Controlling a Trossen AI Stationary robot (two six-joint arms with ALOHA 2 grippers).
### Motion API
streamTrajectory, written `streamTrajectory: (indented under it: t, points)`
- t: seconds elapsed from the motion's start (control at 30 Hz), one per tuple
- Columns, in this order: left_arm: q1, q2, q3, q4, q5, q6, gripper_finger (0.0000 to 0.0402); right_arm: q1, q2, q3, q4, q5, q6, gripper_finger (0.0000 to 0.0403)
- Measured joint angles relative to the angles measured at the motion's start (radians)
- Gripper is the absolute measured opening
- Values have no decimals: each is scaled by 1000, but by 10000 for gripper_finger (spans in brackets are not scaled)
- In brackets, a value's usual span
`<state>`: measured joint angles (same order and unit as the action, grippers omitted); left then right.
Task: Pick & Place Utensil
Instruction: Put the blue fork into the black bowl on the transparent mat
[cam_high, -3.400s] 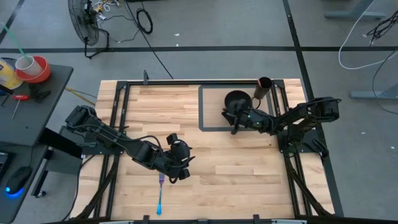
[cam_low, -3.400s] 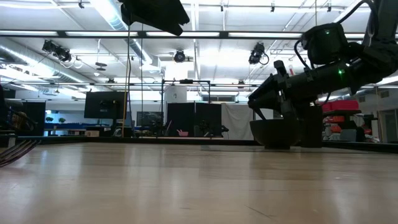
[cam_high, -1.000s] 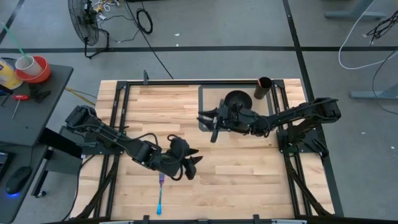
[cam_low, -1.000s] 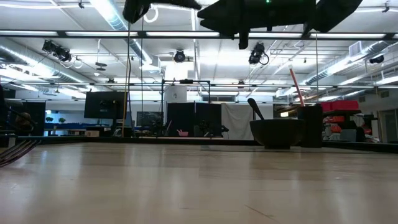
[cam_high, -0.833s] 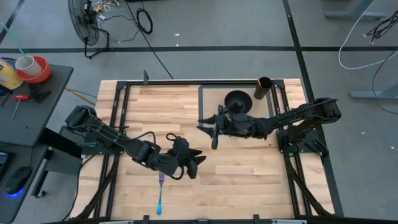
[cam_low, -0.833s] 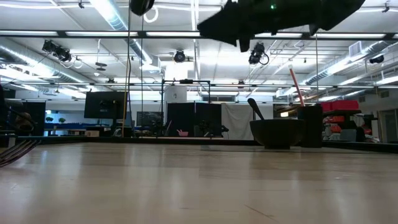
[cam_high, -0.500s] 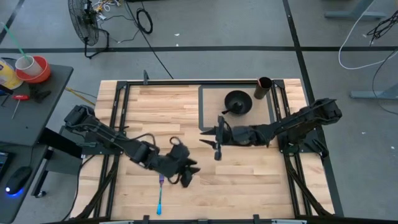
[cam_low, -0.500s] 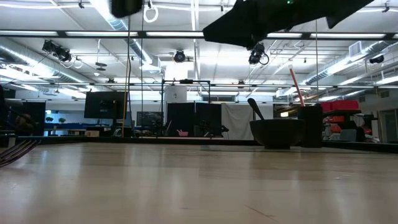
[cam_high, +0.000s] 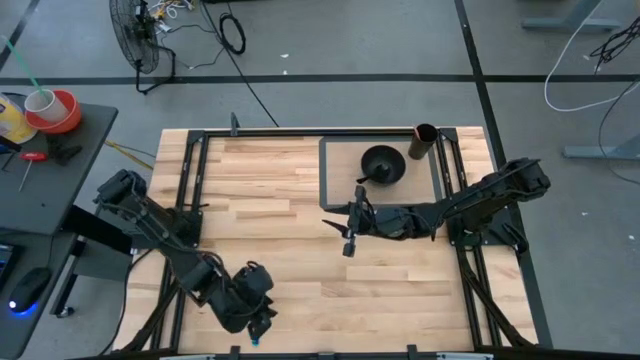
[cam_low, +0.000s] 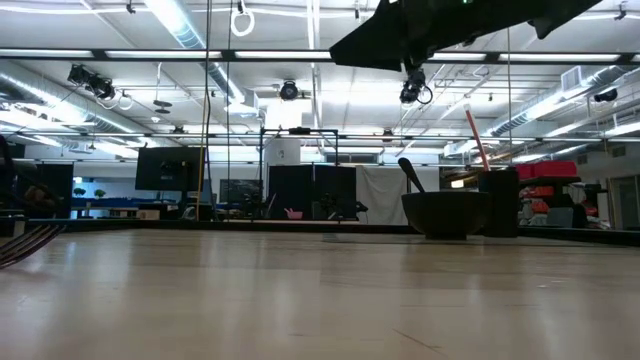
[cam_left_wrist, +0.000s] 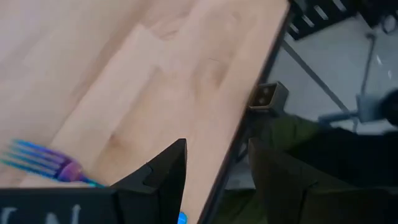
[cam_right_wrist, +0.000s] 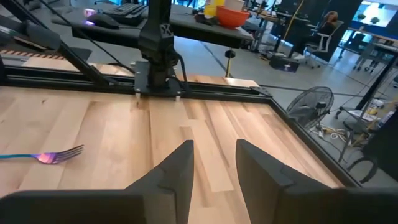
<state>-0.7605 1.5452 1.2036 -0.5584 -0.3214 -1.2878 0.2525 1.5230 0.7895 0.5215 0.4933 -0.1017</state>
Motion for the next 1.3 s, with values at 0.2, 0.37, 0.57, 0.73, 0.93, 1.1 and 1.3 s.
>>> streamTrajectory:
  t: [0.2, 0.37, 0.57, 0.73, 0.93, 1.1, 1.3]
  points:
    - [4, 16, 1, -43, 0, 23, 177, -1, 0, 0, 2, -4, 3, 123]
    - [5, 81, 1, -84, 59, -76, 177, -1, 0, 0, -1, -4, 14, 123]
    - [-9, 185, 0, -121, 232, -352, 175, -3, 0, 0, -5, -4, 14, 123]
    - [-5, 244, 0, -208, 237, -442, 164, -4, 0, 0, -6, -4, 14, 123]
    - [12, 307, 0, -200, 231, -430, 162, -4, 0, 0, -6, -4, 14, 123]
    - [18, 350, 0, -208, 237, -429, 162, -4, 0, 0, -6, -4, 14, 123]
    - [18, 370, 1, -210, 231, -429, 142, -4, 0, 0, -7, -4, 14, 123]
